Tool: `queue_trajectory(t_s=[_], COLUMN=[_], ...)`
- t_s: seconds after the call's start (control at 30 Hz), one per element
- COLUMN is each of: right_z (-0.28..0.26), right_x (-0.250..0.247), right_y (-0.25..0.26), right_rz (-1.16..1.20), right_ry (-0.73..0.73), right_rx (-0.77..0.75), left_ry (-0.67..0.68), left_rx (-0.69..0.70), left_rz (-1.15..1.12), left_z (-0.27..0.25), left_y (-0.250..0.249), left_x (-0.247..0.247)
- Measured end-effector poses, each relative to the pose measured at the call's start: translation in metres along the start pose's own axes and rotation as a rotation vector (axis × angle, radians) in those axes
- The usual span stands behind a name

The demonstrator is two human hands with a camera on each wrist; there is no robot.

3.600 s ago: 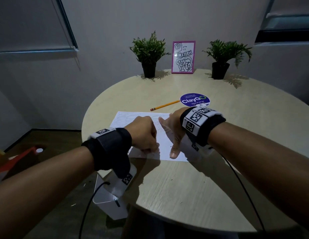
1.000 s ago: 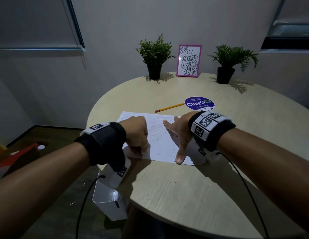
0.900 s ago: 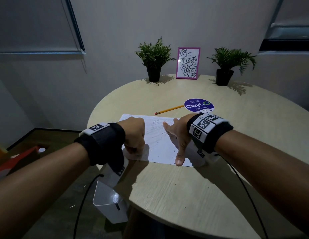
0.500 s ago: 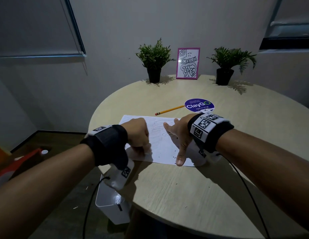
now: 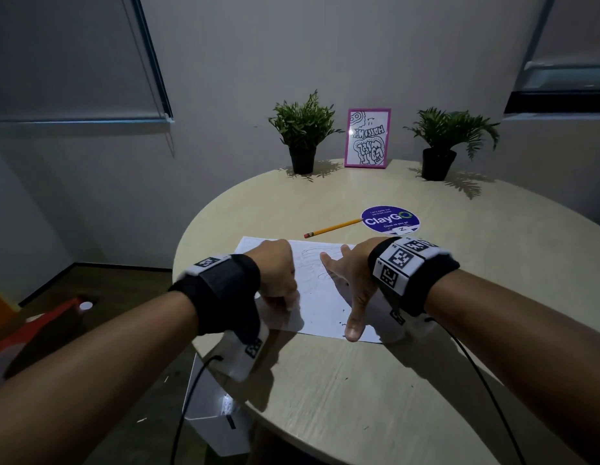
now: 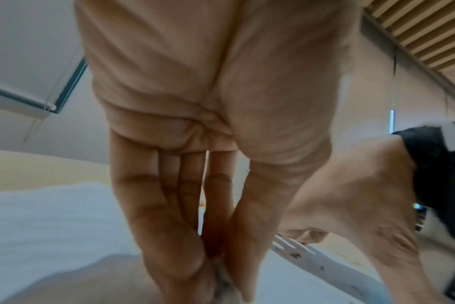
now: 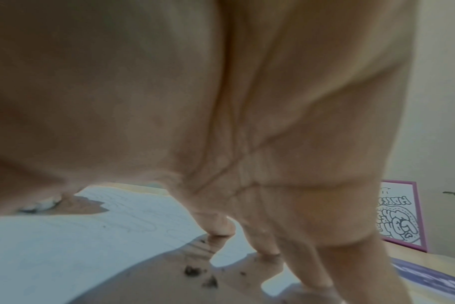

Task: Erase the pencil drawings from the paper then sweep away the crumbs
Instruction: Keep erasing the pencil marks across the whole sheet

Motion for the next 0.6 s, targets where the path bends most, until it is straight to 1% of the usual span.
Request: queue_trajectory(t_s=[0.07,0.13,0.2,0.3,0.37,0.43,0.5,0.6], right_z=[0.000,-0.001,-0.001,0.002,0.003,0.004,0.004,0.002], right_x=[0.001,0.000,0.000,0.000,-0.001,0.000,0.001,0.001], right_y=[0.000,0.001,0.001,0.001,0.000,-0.002,-0.004,-0.003], right_rz=[0.001,-0.004,-0.006,-0.025,-0.038,-0.025,-0.003,0.009], right_ry=[0.007,0.013,0.013,-0.006,-0.020,-0.026,-0.016,-0.004], right_rx=[0.002,0.000,0.004,0.005,-0.002,-0.003,-0.004,-0.014], left_ry=[0.024,0.013,-0.024,-0.011,-0.010,-0.003,0.022,0.076], left_rx=[-0.045,-0.050,0.003,0.120,0.138,0.102,0.034,-0.040], left_rz=[0.014,0.015,-0.018,-0.123,-0.087,-0.021,0.034,0.041], left_z=[-0.003,-0.003,0.000,0.006,0.009,0.009,0.006,0.000], left_y=[0.012,0.013,0.001,-0.026,-0.036,-0.032,-0.019,-0.001], left_x=[-0.003,-0.008,-0.010,-0.002,0.002,0.001,-0.002,-0.004])
Point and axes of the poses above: each hand's wrist, its own z-axis towards the middle knuckle, its own x-axis out of the palm, y = z × x, the point moved 6 cm from there along z, towards the middle knuckle, and after that the axes turned 15 degrees about y, right-handed, at the moved point
